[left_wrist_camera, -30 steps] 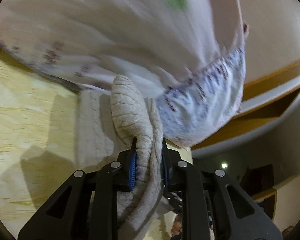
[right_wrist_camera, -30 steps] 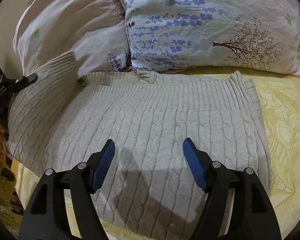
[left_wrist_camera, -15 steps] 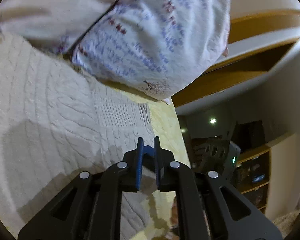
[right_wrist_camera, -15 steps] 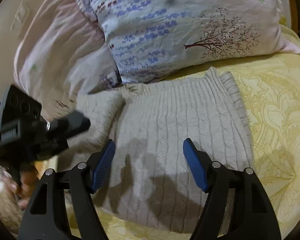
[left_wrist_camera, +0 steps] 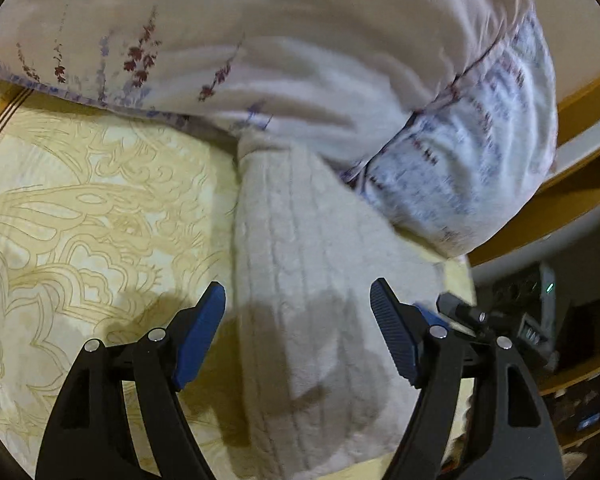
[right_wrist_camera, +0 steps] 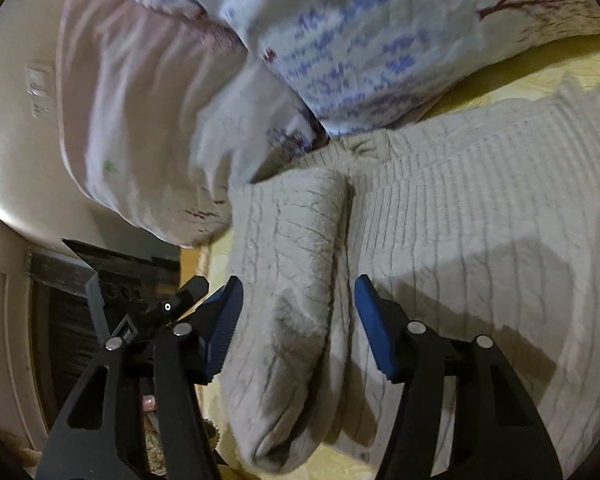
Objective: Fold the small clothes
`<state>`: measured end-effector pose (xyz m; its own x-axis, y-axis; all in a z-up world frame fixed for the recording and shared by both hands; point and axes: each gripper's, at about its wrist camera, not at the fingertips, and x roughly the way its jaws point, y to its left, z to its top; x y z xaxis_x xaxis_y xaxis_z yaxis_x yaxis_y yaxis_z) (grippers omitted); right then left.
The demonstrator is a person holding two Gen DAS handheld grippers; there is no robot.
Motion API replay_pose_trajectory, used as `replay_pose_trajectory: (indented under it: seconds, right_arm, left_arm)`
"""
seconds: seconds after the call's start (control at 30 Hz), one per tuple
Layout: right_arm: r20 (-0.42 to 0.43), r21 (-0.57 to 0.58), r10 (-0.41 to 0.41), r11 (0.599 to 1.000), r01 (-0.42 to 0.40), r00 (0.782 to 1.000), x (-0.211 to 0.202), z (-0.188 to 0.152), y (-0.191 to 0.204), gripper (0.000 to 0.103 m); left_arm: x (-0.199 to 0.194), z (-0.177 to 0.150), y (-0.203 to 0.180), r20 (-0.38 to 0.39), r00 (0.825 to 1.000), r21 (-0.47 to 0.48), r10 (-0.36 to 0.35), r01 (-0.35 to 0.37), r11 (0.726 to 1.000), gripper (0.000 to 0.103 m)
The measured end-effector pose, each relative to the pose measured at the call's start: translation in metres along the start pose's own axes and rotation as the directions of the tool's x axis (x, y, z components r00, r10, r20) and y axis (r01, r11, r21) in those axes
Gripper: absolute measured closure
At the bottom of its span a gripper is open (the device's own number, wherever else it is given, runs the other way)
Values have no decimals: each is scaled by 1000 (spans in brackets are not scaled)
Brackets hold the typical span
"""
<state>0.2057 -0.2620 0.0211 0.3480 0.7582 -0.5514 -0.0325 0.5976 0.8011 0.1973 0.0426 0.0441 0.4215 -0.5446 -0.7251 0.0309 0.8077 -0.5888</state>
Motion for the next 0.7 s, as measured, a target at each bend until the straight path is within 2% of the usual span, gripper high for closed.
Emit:
replay_pose_trajectory:
  seconds: [0.1, 0.23, 0.3, 0.47, 0.6, 0.7]
  right_arm:
    - [-30, 0, -38, 999, 38, 999, 12, 1, -1, 52]
    - [-41, 45, 21, 999, -19, 999, 19, 0, -6, 56]
    - [-45, 46, 18, 999, -16, 999, 22, 3, -5, 57]
    - [-46, 46, 6, 999, -4, 999, 29, 8, -4, 64]
    - [-34, 33, -11, 999, 12, 999, 36, 8, -2, 84]
    - [-2, -1, -21, 1000, 21, 1000, 34, 5, 2, 87]
  left_arm:
    - [15, -6, -15, -34, 997, 94, 74, -71, 993, 28]
    - [31, -15, -32, -51, 985, 201, 162, -149, 968, 27]
    - [35, -17, -38, -42, 980, 233, 193, -178, 956, 25]
    - [41, -19, -45, -33, 975, 255, 219, -204, 945, 24]
    - [38, -20, -42, -35, 975, 249, 220, -205, 947, 23]
    - [33, -19, -37, -36, 976, 232, 215, -201, 952, 19]
